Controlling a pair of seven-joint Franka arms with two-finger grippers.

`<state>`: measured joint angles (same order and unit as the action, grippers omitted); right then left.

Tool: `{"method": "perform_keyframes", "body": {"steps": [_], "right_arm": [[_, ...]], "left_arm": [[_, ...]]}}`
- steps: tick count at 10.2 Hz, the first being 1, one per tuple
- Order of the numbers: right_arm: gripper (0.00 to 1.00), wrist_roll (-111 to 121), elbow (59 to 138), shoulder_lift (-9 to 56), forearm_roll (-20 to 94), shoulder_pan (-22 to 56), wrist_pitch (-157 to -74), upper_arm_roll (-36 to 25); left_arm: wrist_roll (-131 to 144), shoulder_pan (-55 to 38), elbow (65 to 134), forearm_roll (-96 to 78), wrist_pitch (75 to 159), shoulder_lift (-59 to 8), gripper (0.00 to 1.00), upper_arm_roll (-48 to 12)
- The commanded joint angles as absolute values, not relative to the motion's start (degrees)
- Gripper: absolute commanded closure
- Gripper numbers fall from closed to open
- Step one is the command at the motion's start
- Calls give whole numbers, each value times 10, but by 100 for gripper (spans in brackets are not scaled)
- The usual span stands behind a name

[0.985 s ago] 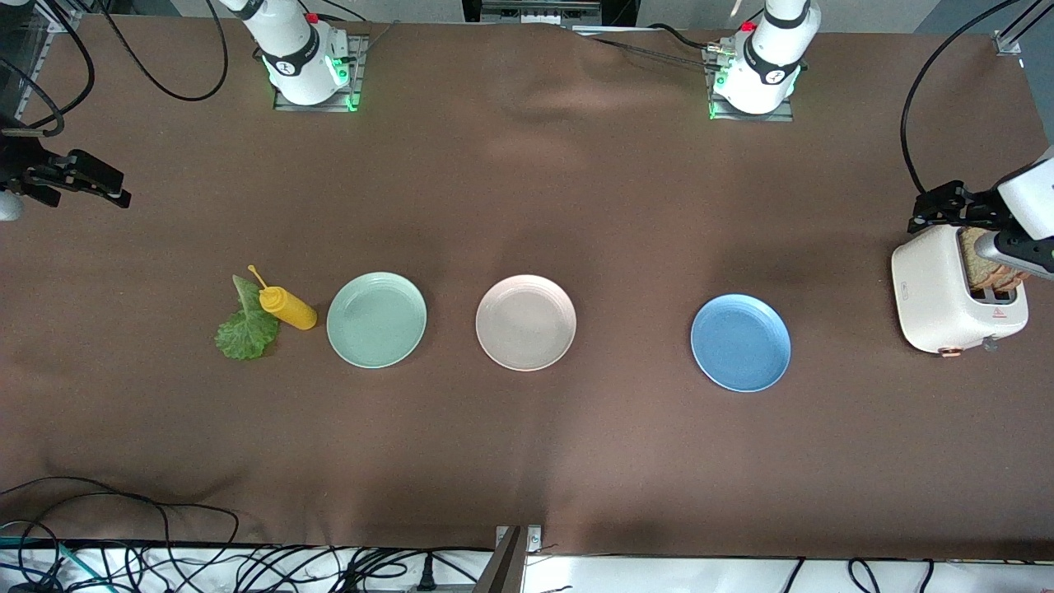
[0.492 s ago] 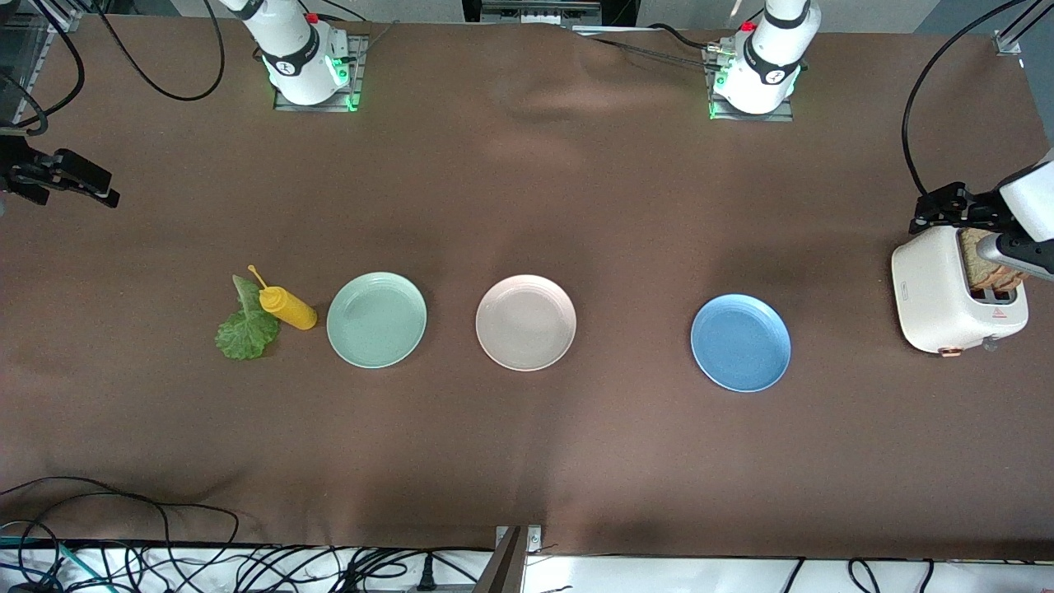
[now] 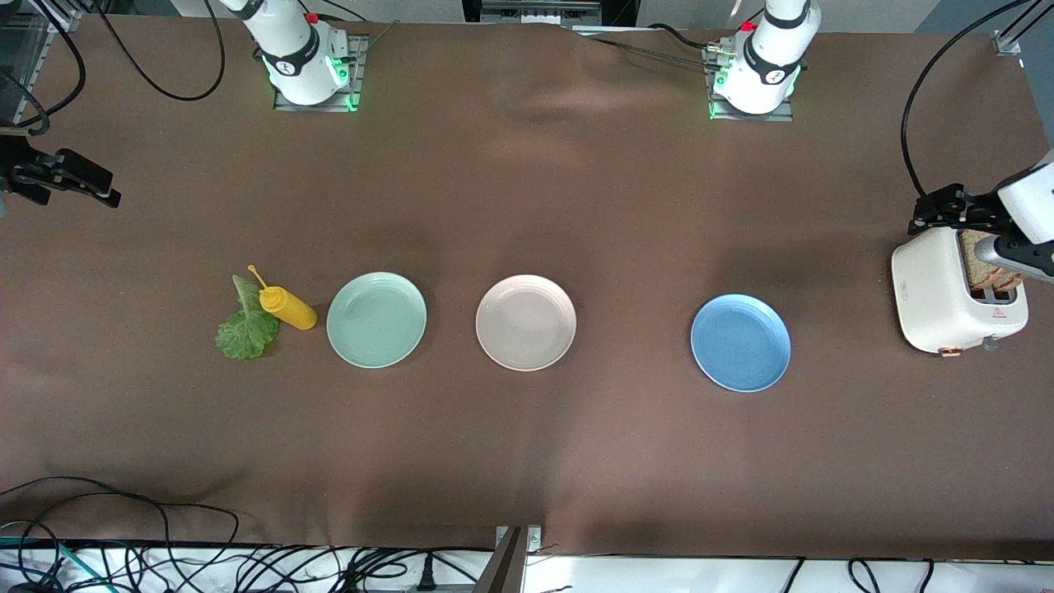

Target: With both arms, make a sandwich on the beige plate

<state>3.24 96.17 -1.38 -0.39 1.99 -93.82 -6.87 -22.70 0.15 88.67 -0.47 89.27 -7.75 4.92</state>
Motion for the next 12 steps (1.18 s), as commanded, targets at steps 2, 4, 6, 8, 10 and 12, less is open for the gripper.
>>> {"method": "perform_keyframes", "body": {"steps": [2, 4, 6, 8, 10, 12], "right_arm": [[0, 30, 952, -12, -8, 18, -929, -65], [0, 30, 952, -12, -7, 18, -928, -65], [0, 30, 952, -12, -8, 18, -929, -65], [0, 30, 952, -12, -8, 18, -929, -65], [0, 30, 952, -12, -7, 18, -929, -65], [0, 30, 952, -12, -7, 18, -929, -65]], "left_arm": [[-227, 4, 886, 13, 895, -77, 0, 46], [-227, 3, 885, 26, 895, -76, 0, 44], [-227, 4, 885, 27, 896, -76, 0, 44], [-228, 4, 886, 26, 896, -76, 0, 43], [-228, 4, 887, 25, 895, -77, 0, 43], [-228, 4, 886, 26, 895, -76, 0, 43]]}}
